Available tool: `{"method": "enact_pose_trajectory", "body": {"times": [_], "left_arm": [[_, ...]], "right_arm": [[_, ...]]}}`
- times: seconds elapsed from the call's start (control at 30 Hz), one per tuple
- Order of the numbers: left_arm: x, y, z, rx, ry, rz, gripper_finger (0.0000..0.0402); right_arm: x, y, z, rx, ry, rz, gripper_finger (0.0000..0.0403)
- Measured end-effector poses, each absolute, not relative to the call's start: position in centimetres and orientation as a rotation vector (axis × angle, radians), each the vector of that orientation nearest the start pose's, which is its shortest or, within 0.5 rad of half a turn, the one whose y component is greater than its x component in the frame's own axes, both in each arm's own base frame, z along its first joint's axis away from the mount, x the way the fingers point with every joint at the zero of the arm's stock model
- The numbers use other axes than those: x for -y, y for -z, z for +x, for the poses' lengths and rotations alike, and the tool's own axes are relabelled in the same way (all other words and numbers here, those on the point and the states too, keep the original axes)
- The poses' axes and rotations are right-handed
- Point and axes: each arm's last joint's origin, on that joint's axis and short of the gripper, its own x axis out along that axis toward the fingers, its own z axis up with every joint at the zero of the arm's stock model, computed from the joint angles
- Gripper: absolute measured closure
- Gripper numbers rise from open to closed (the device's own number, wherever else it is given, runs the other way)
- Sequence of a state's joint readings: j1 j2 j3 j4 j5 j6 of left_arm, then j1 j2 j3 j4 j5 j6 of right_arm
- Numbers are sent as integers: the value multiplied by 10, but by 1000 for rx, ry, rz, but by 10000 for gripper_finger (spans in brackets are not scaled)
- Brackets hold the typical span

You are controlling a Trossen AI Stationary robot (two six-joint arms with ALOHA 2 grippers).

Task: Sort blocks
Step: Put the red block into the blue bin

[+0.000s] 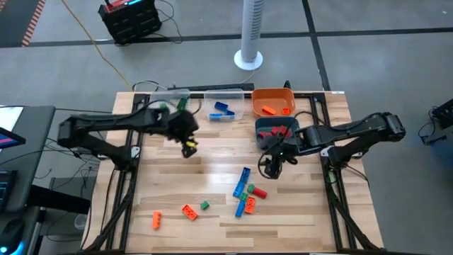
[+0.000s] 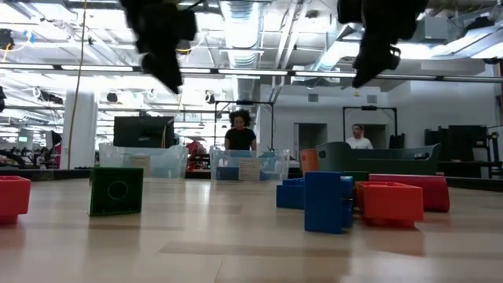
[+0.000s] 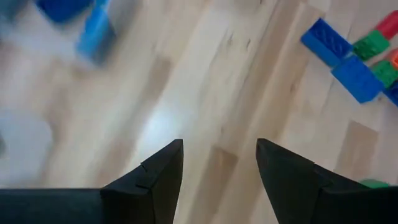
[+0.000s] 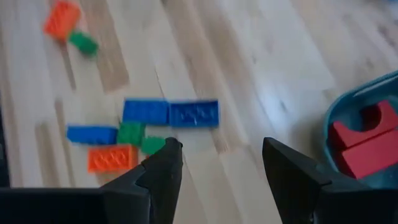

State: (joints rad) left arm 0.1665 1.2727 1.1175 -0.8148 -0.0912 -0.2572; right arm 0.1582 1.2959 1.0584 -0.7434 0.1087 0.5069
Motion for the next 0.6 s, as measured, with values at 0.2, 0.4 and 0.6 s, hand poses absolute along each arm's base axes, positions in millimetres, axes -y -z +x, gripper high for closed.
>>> {"method": "enact_pose_trajectory", "body": {"times": [0.2, 0.4, 0.6], "left_arm": [[-21, -289, 209, -888, -407, -456, 205], [-2, -301, 187, -802, -448, -533, 205], [7, -305, 176, -783, -476, -545, 205]], "right_arm": [[-61, -246, 270, -1116, 76, 310, 161], [-94, -212, 275, -1269, 63, 299, 158], [-118, -187, 282, -1311, 52, 291, 158]]}}
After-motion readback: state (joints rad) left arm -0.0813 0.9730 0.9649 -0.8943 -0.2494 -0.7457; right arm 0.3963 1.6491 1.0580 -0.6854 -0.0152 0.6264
